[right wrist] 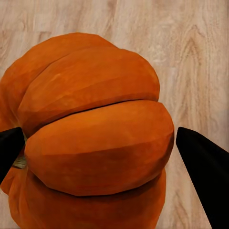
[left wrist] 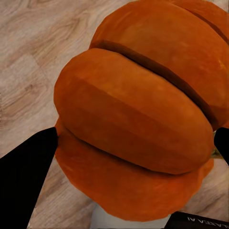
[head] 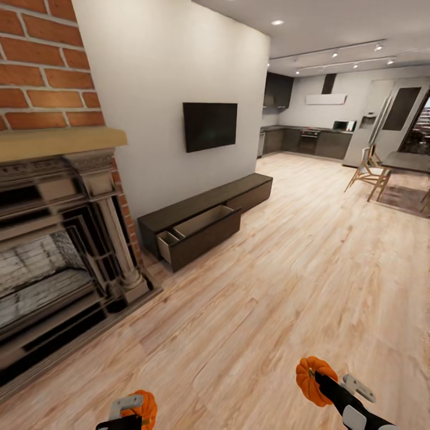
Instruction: Place each of the two pumpkins and all three candles from the living room inside a cabinet in the living room (use any cabinet), then make sure every cabinet is closed, and position the cauldron so it is next to a table in the living room.
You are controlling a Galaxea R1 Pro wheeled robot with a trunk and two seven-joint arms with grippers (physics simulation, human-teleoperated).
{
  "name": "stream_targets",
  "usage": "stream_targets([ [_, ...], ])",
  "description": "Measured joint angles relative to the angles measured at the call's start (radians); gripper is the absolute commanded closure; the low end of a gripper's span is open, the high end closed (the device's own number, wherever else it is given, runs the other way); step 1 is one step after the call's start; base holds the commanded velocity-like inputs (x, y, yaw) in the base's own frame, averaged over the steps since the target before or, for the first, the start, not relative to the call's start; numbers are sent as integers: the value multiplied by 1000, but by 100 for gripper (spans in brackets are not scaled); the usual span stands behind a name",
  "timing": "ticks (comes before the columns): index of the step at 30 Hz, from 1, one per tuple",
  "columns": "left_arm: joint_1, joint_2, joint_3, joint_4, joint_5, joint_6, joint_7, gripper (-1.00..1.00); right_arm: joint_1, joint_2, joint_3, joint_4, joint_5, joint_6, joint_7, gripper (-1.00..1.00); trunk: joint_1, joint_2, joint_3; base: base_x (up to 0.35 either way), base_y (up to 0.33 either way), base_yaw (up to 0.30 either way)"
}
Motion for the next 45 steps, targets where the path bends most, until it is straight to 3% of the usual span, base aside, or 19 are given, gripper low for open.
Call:
stream_targets([
  [13, -1, -9, 0, -5, -18, -8, 0, 100, 0, 5, 1, 0, 1, -1, 10, 100, 0, 0, -3, 318, -47, -39],
  [25, -3, -10, 5, -19, -11, -11, 2, 100, 0, 6, 1, 0, 0, -1, 11, 100, 0, 0, -3, 330, -4, -209],
  [45, -3, -13, 1, -19, -16, -42, 6, 100, 0, 6, 1, 2, -11, -4, 9, 100, 0, 0, -3, 325, -108, -6],
])
